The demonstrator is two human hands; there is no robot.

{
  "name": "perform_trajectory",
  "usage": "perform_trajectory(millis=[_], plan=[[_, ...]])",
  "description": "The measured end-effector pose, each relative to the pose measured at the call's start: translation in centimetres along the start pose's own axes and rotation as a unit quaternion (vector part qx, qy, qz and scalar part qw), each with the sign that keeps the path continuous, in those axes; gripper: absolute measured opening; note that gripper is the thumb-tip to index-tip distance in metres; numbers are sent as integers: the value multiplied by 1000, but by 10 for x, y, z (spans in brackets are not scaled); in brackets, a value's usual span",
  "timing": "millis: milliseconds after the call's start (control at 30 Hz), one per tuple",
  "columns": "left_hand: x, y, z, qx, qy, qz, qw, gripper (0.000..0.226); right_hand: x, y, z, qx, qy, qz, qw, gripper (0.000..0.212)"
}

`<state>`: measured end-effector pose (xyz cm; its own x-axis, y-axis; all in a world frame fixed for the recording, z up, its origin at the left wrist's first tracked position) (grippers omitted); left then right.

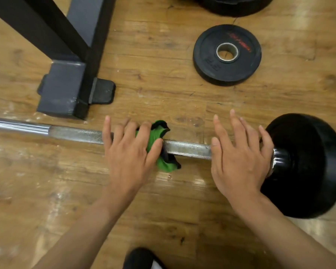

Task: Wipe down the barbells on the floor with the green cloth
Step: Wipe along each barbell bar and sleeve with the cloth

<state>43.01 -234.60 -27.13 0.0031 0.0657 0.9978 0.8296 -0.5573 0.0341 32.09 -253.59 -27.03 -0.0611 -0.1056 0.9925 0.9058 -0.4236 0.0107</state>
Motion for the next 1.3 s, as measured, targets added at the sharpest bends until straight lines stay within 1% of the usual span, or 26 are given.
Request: perform_trajectory(millis=[33,67,133,200,233,300,400,467,567,633,700,800,867,933,1000,1067,1133,1200,1300], plan=[[1,-3,-5,24,-34,-1,999,65,1,-1,-1,-12,14,-15,1000,56],[-1,-6,-20,22,-59,1,998,61,3,-1,-2,-27,31,-33,999,56],[-6,-9,-66,-46,-68,11,997,55,4,-2,-4,-53,61,-57,995,54],[-9,-10,-99,-117,-46,22,992,53,4,-5,-5,-47,75,-62,994,54],[-9,-8,-101,-136,-35,18,990,53,4,-6,-5,-34,76,-60,995,55],[-8,-4,-84,-127,-1,7,992,54,5,-8,-4,-4,72,-55,996,57],[-4,-5,-36,-72,35,1,997,56,6,-9,-3,1,82,-55,995,59],[-1,-6,-23,-46,5,9,999,53,5,-8,-3,-17,93,-63,994,58],[-1,-8,-63,-33,-54,18,998,44,5,-9,-2,-33,99,-81,991,55],[-4,-12,-105,-69,-67,22,995,38,7,-11,-4,-34,123,-99,987,55],[-6,-16,-120,-98,-84,36,991,39,10,-13,-7,-28,156,-100,982,57],[-9,-20,-102,-112,-46,72,990,50,13,-13,-3,-15,170,-87,981,52],[-6,-22,-94,-128,-35,91,987,55,12,-13,-4,-32,172,-82,981,49],[-3,-22,-92,-143,-41,95,984,57,15,-13,-5,-53,196,-88,975,47],[2,-19,-85,-151,-77,89,981,57,18,-15,8,-32,225,-82,971,47],[9,-16,-62,-128,-131,78,980,59,17,-18,40,38,196,-43,979,49],[13,-12,-29,-85,-135,63,985,59,7,-19,65,80,128,7,988,44],[12,-7,2,-73,-90,58,992,60,0,-19,62,80,78,24,993,39],[7,-2,44,-79,-24,44,996,64,1,-32,25,31,60,7,998,36]])
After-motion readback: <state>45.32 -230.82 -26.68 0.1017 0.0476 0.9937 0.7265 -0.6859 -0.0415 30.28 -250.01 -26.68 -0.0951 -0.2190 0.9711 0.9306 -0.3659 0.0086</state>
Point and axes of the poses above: each hand's wrist, its own y-axis towards the middle knuckle, its own x-axis out of the back of the hand, z = x × y, the point moved 8 cm from there along y, towards the middle knuckle, and after that the axes turned 11 degrees about z, right-handed, at the moved point
